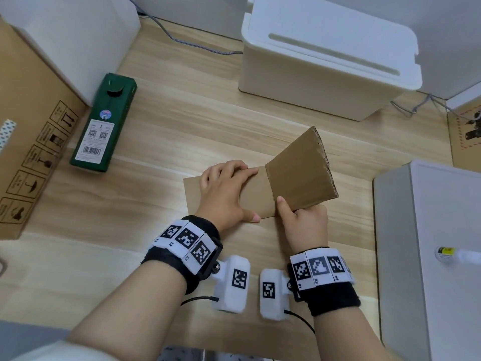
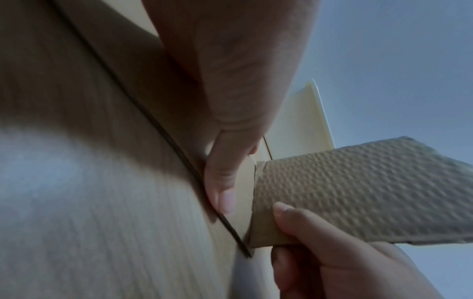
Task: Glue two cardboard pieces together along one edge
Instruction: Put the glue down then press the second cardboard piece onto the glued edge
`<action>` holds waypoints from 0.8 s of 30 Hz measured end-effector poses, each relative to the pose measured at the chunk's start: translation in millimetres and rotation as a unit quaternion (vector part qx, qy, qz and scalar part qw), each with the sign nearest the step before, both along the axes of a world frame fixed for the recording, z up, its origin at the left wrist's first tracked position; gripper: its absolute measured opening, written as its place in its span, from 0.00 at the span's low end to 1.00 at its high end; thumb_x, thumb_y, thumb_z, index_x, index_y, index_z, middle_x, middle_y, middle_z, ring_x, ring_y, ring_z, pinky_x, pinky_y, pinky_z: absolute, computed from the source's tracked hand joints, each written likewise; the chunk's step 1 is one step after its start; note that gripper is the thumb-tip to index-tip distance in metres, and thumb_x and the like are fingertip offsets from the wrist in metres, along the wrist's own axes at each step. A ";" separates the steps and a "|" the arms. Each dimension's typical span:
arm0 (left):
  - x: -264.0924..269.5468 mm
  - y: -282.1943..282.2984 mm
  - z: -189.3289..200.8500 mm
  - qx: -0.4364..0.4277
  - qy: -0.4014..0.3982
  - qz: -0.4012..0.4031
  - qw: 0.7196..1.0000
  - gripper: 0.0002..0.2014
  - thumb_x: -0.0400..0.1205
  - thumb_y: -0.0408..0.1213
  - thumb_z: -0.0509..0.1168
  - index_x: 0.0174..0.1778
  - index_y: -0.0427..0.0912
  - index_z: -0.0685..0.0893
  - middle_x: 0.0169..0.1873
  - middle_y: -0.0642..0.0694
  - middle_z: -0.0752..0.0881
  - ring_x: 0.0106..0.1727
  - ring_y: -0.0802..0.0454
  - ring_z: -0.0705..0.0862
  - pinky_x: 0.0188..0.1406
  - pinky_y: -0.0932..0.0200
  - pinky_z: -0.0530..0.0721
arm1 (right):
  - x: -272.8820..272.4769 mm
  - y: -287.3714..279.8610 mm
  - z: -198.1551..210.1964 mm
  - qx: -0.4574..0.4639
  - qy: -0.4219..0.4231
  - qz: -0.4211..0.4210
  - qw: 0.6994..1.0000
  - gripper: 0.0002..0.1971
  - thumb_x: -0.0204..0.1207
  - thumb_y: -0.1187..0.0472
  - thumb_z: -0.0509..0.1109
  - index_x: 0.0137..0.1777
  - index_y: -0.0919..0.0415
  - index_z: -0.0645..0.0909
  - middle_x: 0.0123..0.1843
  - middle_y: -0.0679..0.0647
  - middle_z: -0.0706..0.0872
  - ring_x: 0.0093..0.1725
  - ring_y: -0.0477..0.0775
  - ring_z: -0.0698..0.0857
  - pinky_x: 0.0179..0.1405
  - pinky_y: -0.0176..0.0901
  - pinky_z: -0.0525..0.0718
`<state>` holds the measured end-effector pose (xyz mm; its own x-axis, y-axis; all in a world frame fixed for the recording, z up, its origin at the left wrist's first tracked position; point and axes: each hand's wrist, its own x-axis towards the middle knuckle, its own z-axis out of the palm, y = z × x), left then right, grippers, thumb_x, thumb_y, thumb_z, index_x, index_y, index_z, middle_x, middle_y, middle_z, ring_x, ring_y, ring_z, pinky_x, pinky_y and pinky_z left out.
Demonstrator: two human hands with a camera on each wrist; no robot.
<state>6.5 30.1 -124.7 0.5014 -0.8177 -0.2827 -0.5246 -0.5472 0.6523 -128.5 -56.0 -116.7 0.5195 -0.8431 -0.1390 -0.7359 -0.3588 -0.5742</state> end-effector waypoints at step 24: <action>0.5 -0.5 0.6 0.000 0.009 0.001 1.000 0.47 0.52 0.56 0.79 0.70 0.64 0.69 0.68 0.61 0.67 0.70 0.54 0.59 0.73 0.55 0.46 | 2.1 3.0 3.2 0.054 -0.005 -0.055 0.997 0.23 0.74 0.53 0.65 0.21 0.67 0.72 0.30 0.71 0.84 0.38 0.68 0.81 0.33 0.43 0.65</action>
<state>7.0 29.6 -124.1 0.4974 -0.8173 -0.2910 -0.5128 -0.5475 0.6613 -126.5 -53.1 -113.5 0.4268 -0.8751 -0.2281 -0.7616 -0.2118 -0.6125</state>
